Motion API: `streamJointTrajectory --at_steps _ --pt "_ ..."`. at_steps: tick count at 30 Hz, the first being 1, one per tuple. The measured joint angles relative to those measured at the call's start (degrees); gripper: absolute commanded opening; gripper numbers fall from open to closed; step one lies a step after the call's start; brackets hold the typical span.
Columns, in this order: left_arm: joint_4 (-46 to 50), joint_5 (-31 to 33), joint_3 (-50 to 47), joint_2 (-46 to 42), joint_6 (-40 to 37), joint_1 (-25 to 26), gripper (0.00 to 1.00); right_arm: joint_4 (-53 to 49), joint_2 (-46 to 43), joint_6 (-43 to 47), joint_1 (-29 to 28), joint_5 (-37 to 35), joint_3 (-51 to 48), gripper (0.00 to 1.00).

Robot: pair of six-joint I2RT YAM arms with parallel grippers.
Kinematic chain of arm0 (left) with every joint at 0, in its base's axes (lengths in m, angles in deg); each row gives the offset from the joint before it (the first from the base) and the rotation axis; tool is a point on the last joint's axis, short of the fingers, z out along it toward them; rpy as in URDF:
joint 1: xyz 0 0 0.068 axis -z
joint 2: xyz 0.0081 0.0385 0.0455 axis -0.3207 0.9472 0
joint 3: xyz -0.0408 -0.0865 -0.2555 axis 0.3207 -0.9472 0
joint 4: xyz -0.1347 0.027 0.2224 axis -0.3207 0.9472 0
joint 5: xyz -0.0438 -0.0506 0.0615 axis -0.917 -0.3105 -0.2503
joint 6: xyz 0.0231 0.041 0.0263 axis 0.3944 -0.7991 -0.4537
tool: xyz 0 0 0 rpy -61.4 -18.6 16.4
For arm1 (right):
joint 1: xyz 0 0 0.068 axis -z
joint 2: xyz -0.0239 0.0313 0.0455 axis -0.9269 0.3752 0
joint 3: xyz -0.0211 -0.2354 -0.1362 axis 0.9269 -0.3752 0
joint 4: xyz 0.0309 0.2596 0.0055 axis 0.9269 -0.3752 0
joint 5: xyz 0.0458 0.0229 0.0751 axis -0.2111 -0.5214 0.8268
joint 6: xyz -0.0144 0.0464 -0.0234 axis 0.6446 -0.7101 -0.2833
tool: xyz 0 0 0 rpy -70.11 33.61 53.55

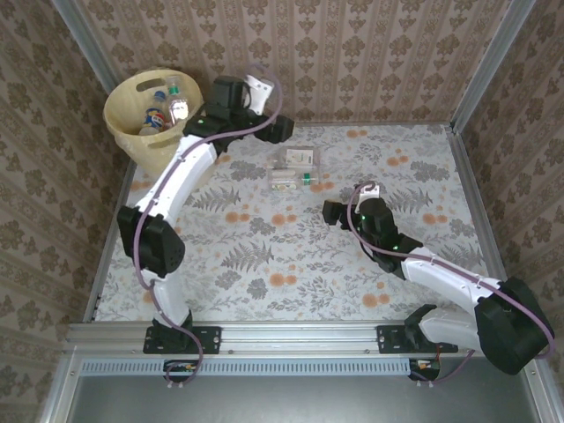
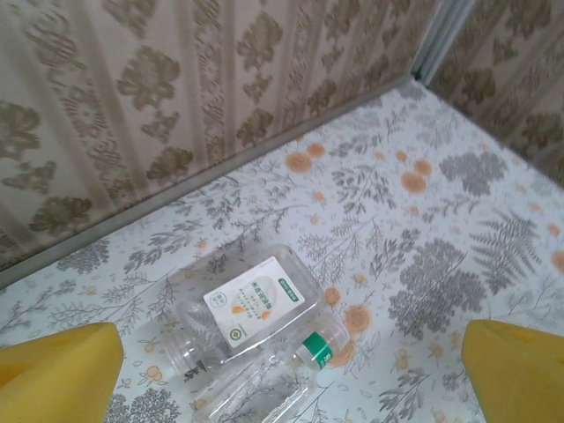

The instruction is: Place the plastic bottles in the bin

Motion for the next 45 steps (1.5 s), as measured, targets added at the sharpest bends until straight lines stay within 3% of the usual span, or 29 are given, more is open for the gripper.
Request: streamJointTrajectory --at_steps 6,12,23,28,38,45 --pt "2.67 1.99 6.12 14.73 -0.66 -0.22 1.00 -0.57 -2.75 -1.16 0.94 -0.48 -0.70 1.00" --pt "4.31 3.41 4.68 23.21 0.55 0.35 1.00 -1.99 -5.66 -1.55 1.70 -1.05 -1.81 1.00" --pt "-0.83 2.95 -10.05 17.92 2.58 3.56 1.00 -2.97 -6.36 -2.08 2.32 -1.05 -2.60 1.00" --pt "-1.99 7.78 -17.77 14.16 2.21 6.08 1.00 -2.97 -6.34 -2.69 2.36 -1.03 -2.60 1.00" --pt "-2.71 18.10 -18.53 14.05 -2.01 9.77 1.00 -2.99 -6.08 -3.30 2.36 -0.87 -2.60 1.00" --pt "-2.89 23.52 -19.04 14.12 -3.61 10.75 0.85 -3.50 -6.08 -3.37 2.36 -0.87 -2.60 1.00"
